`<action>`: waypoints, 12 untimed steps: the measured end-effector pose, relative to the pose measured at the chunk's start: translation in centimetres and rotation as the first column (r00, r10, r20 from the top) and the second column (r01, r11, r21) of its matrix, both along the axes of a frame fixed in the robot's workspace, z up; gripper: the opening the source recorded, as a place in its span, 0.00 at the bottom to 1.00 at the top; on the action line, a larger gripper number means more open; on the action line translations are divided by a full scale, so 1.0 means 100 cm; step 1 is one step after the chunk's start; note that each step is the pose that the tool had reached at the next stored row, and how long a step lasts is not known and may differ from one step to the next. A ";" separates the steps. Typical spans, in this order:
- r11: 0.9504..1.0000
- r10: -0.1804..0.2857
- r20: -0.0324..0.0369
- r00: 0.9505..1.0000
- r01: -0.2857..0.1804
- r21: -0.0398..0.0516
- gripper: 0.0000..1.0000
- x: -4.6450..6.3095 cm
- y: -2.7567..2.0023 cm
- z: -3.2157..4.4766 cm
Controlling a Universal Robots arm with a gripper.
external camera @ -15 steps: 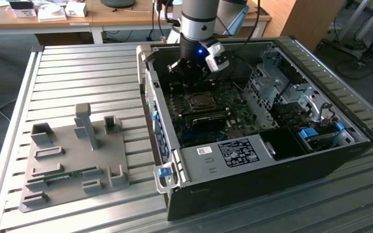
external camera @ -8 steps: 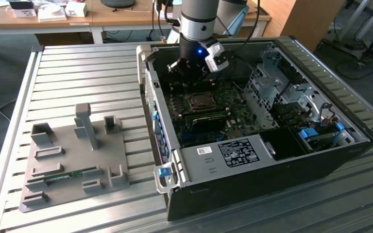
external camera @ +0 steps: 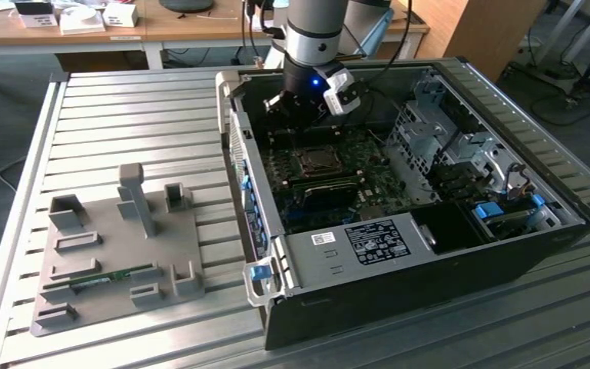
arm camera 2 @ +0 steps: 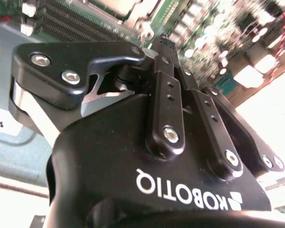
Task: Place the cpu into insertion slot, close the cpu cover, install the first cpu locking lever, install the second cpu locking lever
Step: 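Install the first cpu locking lever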
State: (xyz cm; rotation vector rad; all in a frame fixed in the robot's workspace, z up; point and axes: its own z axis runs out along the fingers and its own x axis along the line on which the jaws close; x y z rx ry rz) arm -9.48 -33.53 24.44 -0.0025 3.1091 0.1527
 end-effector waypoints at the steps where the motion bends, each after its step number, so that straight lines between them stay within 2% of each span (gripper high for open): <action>1: 1.000 0.000 0.000 1.000 0.000 0.011 0.11 0.000 0.0000 0.0000; 2: 1.000 0.000 0.000 1.000 0.000 0.019 0.11 0.000 0.0000 0.0000; 3: 1.000 0.000 0.000 1.000 0.000 0.021 0.11 0.000 0.0000 0.0000; 12: 1.000 0.000 0.001 1.000 0.000 0.021 0.11 -0.005 -0.0001 0.0008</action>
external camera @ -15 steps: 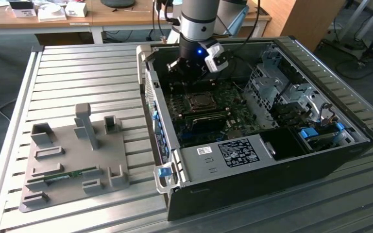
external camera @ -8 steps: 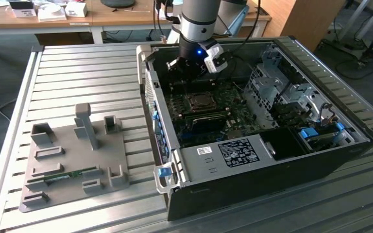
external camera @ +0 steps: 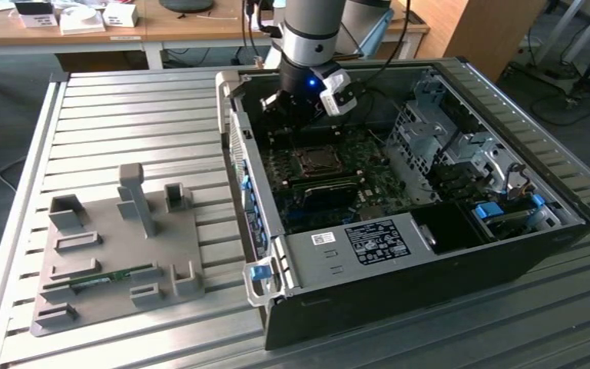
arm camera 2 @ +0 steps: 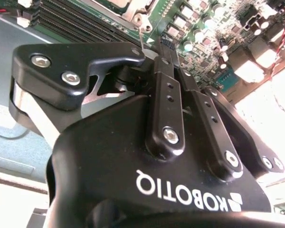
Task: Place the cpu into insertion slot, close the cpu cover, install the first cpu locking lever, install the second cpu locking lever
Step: 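Install the first cpu locking lever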
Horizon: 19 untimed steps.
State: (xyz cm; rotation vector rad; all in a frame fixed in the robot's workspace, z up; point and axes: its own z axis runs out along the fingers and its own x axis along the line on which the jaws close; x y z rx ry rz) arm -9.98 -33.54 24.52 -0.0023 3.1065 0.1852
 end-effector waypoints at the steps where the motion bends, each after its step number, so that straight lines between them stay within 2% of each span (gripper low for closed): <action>1: 1.000 0.000 0.000 1.000 0.000 0.000 0.11 0.000 0.0000 0.0008; 8: 1.000 0.000 0.002 1.000 0.000 0.000 0.11 0.000 0.0001 0.0079; 13: 1.000 0.000 0.002 1.000 0.000 0.000 0.11 0.000 0.0001 0.0082; 14: 1.000 0.000 0.002 1.000 0.000 0.002 0.11 -0.001 0.0000 0.0083; 15: 1.000 0.000 0.002 1.000 0.000 0.011 0.11 -0.001 0.0000 0.0082; 16: 1.000 0.000 0.002 1.000 0.000 0.024 0.11 -0.001 0.0001 0.0082; 17: 1.000 0.000 0.002 1.000 0.000 0.029 0.11 -0.001 0.0001 0.0082; 19: 1.000 0.000 0.002 1.000 0.000 0.031 0.11 -0.001 0.0001 0.0082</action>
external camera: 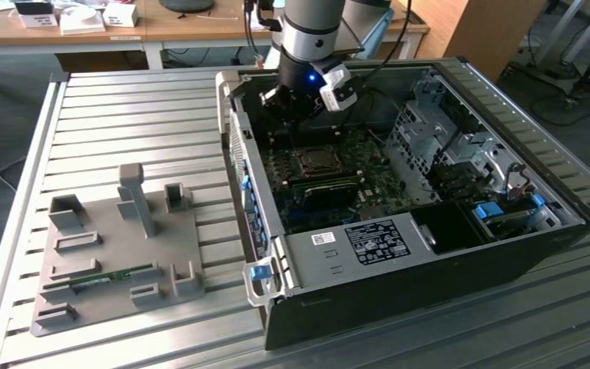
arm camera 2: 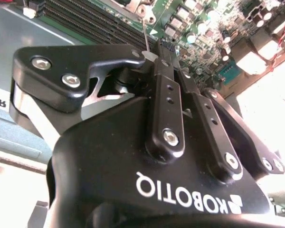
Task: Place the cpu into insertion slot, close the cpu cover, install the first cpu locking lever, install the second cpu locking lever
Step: 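Install the first cpu locking lever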
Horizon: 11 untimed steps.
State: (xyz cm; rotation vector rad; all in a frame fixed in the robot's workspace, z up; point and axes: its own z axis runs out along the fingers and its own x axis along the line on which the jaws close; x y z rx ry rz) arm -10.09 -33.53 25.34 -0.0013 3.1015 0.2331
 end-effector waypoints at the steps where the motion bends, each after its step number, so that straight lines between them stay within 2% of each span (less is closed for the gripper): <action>1: 1.000 0.000 0.000 1.000 0.000 0.000 0.11 0.000 0.0000 0.0000; 11: 1.000 0.000 0.000 1.000 0.000 0.000 0.11 -0.013 -0.0001 -0.0004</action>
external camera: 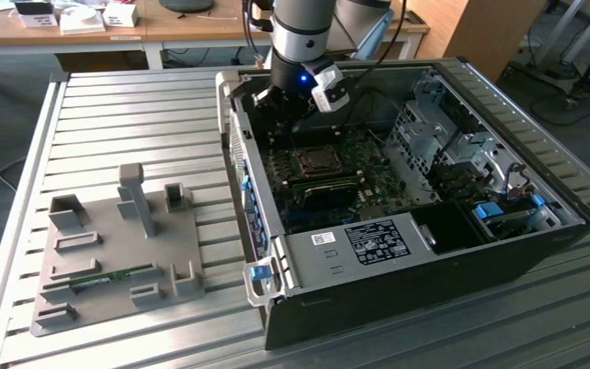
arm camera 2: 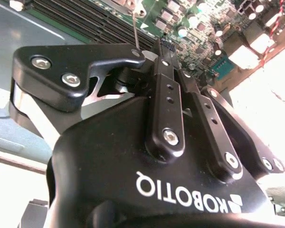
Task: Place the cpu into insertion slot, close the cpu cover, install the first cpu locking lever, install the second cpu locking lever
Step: 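Install the first cpu locking lever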
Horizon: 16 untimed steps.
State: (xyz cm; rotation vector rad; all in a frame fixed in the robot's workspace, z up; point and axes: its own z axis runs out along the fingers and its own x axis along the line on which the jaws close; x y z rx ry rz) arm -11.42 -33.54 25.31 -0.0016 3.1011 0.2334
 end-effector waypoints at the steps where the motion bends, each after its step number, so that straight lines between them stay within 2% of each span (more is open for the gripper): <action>1: 1.000 0.000 0.000 1.000 0.000 0.000 0.11 -0.001 0.0000 -0.0001; 5: 1.000 0.000 0.000 1.000 0.000 0.000 0.11 -0.006 0.0000 -0.0002; 6: 1.000 0.000 0.000 1.000 0.000 0.003 0.11 -0.007 0.0000 -0.0002; 8: 1.000 0.000 0.000 1.000 0.000 0.018 0.11 -0.008 0.0000 -0.0002; 11: 0.999 0.000 0.000 1.000 0.000 0.034 0.11 -0.009 0.0000 -0.0002; 16: 0.999 0.000 0.000 1.000 0.000 0.035 0.11 -0.008 0.0000 -0.0002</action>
